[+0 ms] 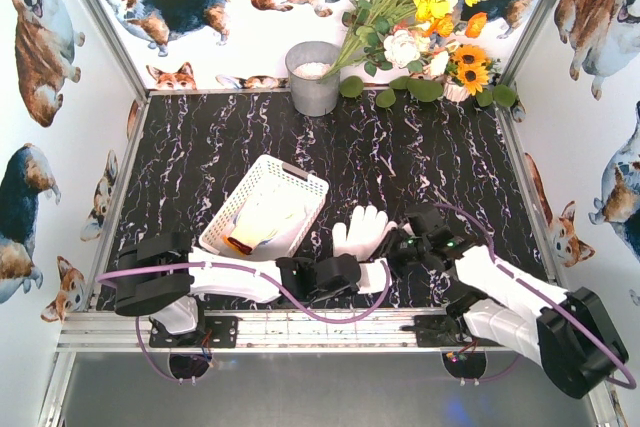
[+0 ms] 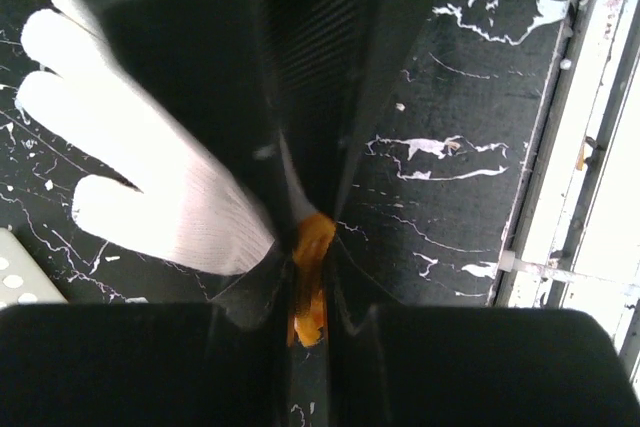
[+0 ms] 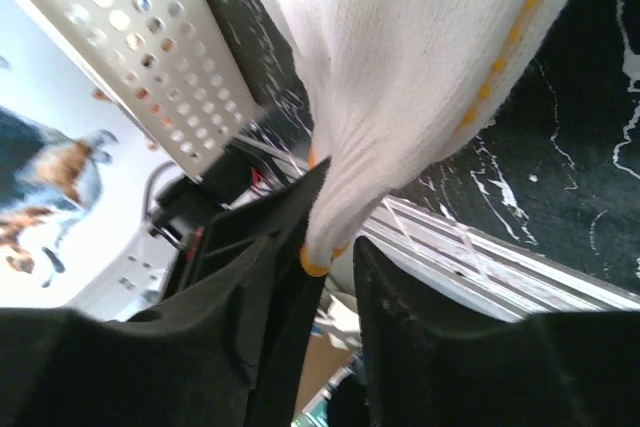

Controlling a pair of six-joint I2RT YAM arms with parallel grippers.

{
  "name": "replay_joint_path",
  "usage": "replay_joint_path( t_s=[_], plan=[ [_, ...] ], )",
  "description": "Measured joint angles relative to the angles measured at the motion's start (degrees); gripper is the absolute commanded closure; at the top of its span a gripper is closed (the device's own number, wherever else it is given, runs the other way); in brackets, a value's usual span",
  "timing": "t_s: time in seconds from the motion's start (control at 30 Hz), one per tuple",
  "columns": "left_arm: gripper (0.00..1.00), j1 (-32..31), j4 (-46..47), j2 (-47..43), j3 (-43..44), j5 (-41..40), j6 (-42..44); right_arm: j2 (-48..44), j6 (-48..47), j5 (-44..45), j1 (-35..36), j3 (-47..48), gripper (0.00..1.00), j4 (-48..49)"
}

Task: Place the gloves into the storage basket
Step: Pick up the glove from the center of the board.

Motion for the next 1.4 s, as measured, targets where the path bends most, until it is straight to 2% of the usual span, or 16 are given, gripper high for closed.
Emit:
replay_joint_path(
  t_s=[0.33,0.47,0.6,0.77,1.27,1.4],
  plan=[
    [1.0,1.5,-0.1,-3.0,-2.0,-0.1,-1.9,-8.2,2.1,7.6,-2.4,-0.1,0.27,-1.7],
    [1.0,1.8,-0.4,-3.7,-2.4,0.1,-2.1,-8.5,3.3,10.8,-2.6,-2.6,0.26,0.8],
    [1.0,1.9,-0.9,-4.5,-2.4,0.5,-2.4,-4.4,4.9,11.2,-2.7,-6.0,0.26,5.0],
    [1.0,2.2,-1.2,-5.7,-2.8,0.8,-2.6,1.0,4.9,11.5,-2.7,-6.2,0.28,9.3],
    [1.0,2.2,-3.5,-8.9,-2.8,2.0,-2.4,11.3,6.6,16.2,-1.6,-7.8,0.3,30.1],
    [1.0,2.2,-4.1,-9.9,-2.8,2.2,-2.4,12.8,7.3,17.2,0.1,-8.4,0.35,34.0]
  ],
)
